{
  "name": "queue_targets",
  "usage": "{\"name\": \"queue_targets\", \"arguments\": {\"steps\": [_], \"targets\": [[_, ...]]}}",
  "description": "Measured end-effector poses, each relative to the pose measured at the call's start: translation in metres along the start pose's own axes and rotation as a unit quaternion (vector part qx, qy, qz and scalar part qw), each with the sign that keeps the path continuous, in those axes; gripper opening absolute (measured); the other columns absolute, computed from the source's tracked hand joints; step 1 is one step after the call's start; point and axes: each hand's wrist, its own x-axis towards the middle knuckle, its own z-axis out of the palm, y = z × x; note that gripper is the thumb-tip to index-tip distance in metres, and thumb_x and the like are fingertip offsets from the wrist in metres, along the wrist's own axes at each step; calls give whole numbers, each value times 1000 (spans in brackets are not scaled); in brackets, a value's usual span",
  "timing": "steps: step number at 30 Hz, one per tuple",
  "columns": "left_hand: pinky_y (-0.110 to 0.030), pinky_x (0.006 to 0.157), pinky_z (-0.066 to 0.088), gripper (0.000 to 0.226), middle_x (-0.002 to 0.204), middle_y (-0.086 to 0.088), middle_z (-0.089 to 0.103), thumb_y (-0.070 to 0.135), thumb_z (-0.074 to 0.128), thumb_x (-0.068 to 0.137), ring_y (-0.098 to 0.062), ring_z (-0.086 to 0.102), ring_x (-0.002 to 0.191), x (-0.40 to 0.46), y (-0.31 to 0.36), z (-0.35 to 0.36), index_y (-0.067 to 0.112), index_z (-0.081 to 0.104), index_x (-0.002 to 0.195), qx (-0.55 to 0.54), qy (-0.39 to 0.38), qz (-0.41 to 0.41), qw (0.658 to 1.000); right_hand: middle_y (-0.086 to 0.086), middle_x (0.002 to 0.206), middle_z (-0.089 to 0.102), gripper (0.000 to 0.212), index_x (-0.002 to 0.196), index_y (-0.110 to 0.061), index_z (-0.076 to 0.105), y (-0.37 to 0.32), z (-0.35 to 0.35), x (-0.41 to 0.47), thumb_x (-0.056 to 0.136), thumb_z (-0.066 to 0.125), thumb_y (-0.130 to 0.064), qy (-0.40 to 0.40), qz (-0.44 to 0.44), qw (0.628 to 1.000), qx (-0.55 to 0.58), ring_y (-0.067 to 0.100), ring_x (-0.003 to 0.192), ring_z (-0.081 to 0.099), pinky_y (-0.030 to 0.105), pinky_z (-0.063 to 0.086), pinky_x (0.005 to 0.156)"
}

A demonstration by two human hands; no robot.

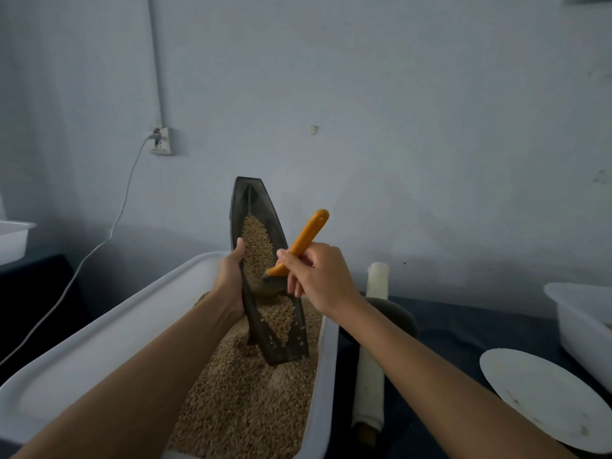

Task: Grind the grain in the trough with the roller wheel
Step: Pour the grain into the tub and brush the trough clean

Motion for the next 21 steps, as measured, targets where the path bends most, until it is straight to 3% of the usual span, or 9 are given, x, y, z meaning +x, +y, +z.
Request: {"name": "queue_targets", "arguments": {"steps": [2, 6, 12, 18, 21], "targets": [[-40, 74, 53, 51, 99, -14, 69, 58, 41, 92, -30, 68, 88, 0, 0, 0, 12, 60, 106, 1, 0, 7, 1000, 0, 55, 59, 38, 83, 2, 65, 4, 1, -6, 98, 52, -30, -15, 3, 1000, -3, 5, 43, 54, 17, 48, 58], [-31, 56, 47, 45, 85, -2, 67, 56, 38, 94, -17, 65, 75, 0, -1, 0, 17, 61, 96, -5, 7, 21, 1000, -3, 51, 56, 38, 82, 4, 64, 7, -3, -13, 98, 53, -28, -39, -1, 999, 3, 4, 42, 54, 15, 45, 57], [-37, 65, 53, 55, 88, -12, 72, 58, 39, 93, -29, 70, 78, 2, 1, -2, 11, 63, 107, -41, 2, 14, 999, 5, 55, 63, 38, 74, 1, 63, 2, -7, 1, 97, 54, -28, 38, -36, 999, 10, 7, 44, 57, 14, 48, 54], [-52, 88, 49, 73, 122, -24, 59, 65, 38, 90, -39, 62, 101, 5, 0, -4, 7, 46, 134, -38, 7, -18, 999, 7, 58, 63, 37, 79, 2, 63, 9, 8, 6, 98, 53, -28, -13, -6, 1000, 2, 6, 45, 55, 17, 48, 56], [-49, 94, 46, 73, 135, -20, 50, 62, 38, 91, -35, 54, 115, 6, 0, -3, 7, 40, 140, -18, 32, -2, 999, -1, 51, 57, 36, 73, -3, 60, 10, 6, -1, 98, 53, -28, -44, -4, 999, 1, 5, 40, 53, 17, 46, 55]]}}
